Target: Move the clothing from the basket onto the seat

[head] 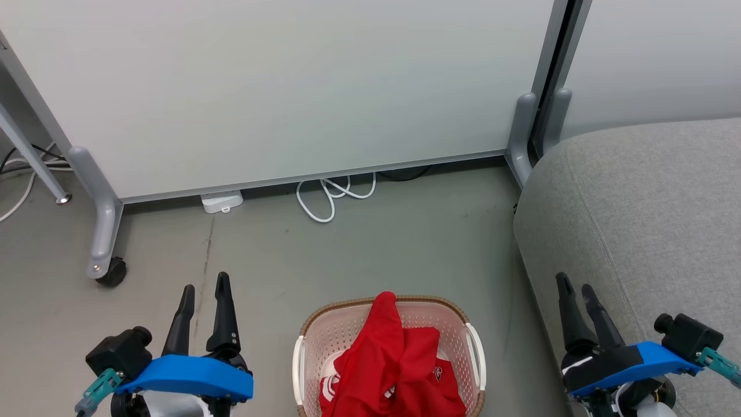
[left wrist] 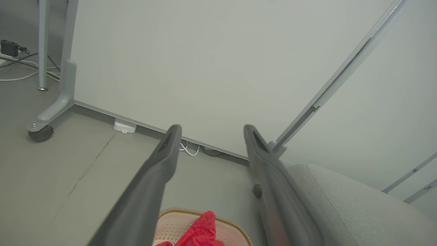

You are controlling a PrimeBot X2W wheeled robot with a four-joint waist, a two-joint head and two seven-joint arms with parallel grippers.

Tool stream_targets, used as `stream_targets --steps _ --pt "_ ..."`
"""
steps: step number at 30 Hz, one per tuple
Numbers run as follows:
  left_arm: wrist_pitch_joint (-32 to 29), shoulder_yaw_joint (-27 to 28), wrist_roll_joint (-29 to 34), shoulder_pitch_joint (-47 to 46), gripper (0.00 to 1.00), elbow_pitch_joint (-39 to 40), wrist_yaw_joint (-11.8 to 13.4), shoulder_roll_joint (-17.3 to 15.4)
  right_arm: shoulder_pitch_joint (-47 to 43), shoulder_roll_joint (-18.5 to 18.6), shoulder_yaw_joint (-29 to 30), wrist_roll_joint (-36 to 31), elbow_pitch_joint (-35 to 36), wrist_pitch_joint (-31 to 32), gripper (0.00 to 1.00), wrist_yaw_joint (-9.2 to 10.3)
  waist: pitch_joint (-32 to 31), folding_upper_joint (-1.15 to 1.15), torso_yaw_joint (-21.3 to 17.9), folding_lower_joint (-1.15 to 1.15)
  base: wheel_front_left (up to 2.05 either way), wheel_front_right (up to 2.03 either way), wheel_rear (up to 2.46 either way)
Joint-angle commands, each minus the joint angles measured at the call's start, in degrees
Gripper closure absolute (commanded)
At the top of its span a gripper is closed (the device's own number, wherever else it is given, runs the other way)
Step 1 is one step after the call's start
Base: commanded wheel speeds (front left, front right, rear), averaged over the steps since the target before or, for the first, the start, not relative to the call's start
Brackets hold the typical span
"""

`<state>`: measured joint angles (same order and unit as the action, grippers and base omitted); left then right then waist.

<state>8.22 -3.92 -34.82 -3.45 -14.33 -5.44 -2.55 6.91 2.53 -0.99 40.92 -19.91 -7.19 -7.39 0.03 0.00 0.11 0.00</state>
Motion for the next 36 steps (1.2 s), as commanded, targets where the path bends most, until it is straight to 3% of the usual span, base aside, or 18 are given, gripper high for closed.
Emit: stream_targets --steps 1,36 --pt "0.6 -0.1 1.6 -1.0 0.0 0.5 0.0 -0.4 1.4 0.4 -0.2 -1.6 0.2 -0.6 0.0 -0.1 0.0 0.0 0.0 0.0 0.0 0.0 0.0" --pt "5.0 -3.2 15.9 -1.3 0.0 -1.6 0.5 -0.4 2.3 0.5 -0.4 -18.1 -1.5 -3.1 0.0 -0.15 -0.3 0.0 -0.1 0.0 0.0 0.0 0.0"
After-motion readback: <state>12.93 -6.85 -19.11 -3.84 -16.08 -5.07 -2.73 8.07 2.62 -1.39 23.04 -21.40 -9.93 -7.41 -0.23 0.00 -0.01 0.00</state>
